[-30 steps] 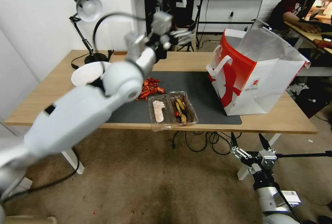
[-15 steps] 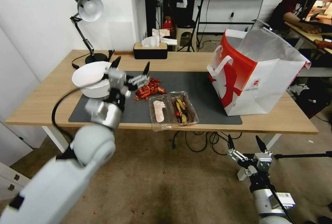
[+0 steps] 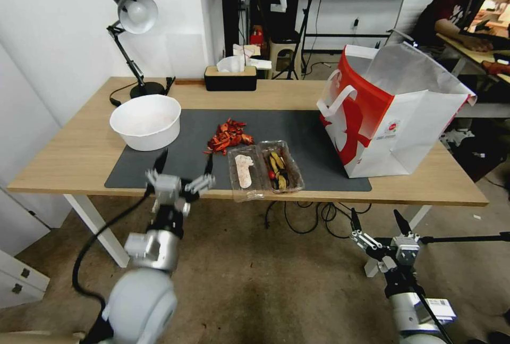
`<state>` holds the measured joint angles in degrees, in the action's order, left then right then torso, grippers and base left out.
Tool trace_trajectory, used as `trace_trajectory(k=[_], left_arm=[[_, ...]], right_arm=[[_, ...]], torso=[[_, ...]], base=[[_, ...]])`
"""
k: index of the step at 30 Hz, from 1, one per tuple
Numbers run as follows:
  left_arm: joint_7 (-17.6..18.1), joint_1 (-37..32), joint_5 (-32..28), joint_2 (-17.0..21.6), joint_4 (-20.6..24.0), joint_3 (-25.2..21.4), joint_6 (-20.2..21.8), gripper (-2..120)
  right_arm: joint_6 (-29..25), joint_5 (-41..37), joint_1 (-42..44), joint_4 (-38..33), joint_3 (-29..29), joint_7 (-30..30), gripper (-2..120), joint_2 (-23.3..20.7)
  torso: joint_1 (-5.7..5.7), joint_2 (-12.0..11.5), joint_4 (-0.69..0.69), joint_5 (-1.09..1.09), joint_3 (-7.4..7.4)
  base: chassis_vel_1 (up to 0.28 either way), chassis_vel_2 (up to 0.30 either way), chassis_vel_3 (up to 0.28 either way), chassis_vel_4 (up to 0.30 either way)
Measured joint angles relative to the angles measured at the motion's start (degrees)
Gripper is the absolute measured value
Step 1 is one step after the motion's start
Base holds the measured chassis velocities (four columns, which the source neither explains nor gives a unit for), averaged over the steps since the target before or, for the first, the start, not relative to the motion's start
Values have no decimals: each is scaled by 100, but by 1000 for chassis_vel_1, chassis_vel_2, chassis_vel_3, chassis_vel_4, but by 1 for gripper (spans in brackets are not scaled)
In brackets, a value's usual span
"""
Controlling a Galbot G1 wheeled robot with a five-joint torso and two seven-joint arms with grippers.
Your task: Pick up the trash from the table and place it into the takeout bag.
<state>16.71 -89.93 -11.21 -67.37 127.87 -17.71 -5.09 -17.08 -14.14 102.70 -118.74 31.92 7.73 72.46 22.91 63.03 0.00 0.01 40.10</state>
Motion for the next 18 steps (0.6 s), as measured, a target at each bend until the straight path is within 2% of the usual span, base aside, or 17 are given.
trace_trajectory(k=[5,13,18], left_arm=[[-113,-333,86,-135,-87,-117,-99,100],[-430,-332,43,-262,-370,-179,-245,100],[-455,-355,74,-309,-444,-189,-275,100]], right_arm=[[-42,9,3,6,-28,-8,100,-19],[-66,-5,16,-63,-40,-165,100,-61],[-138,-11,50,-105,-7,-309,100,-77]], torso=[[1,-1,0,-1,0],[2,-1,0,-1,1],[1,-1,0,-1,1]], base=[[0,0,0,0],[0,0,0,0],[0,0,0,0]])
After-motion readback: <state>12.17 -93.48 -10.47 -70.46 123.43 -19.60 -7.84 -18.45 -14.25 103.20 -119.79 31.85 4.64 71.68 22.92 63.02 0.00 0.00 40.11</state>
